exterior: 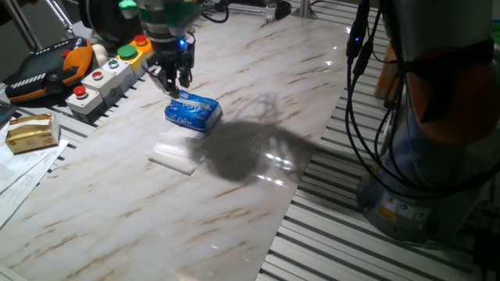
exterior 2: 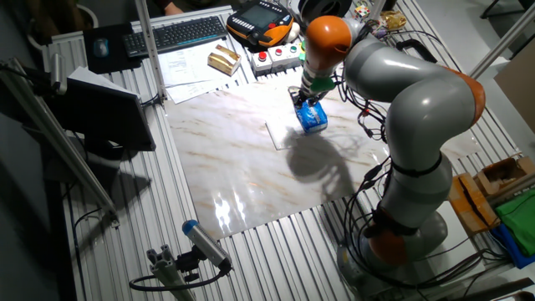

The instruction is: Pull out a napkin

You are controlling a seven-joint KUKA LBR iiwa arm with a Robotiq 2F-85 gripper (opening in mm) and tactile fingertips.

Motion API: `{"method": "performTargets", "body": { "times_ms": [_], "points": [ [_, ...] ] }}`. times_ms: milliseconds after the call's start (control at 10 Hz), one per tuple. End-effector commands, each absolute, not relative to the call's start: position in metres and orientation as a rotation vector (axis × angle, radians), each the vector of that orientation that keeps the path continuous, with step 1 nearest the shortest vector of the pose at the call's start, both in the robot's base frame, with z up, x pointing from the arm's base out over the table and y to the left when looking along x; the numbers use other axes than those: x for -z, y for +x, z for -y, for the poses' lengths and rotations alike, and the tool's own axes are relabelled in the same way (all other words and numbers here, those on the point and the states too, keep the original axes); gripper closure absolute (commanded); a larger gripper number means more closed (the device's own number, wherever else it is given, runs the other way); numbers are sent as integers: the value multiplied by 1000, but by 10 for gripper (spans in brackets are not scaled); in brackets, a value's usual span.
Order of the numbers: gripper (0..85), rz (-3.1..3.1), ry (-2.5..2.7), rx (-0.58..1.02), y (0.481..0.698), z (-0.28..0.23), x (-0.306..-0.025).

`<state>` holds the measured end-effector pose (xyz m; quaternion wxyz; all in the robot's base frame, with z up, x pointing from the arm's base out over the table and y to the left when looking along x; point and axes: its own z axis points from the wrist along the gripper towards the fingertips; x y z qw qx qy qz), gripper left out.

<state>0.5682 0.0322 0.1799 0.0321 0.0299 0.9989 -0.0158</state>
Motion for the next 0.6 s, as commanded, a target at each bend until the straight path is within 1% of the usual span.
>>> {"method": "performTargets", "body": {
  "times_ms": [0,200,400,500],
  "points": [
    [483,-3076,90,49,568,-29,-178],
    [513,-3080,83,49,566,-19,-176],
    [577,-3086,73,62,563,-10,-185],
    [707,-3088,76,55,560,-7,-191]
  ]
}}
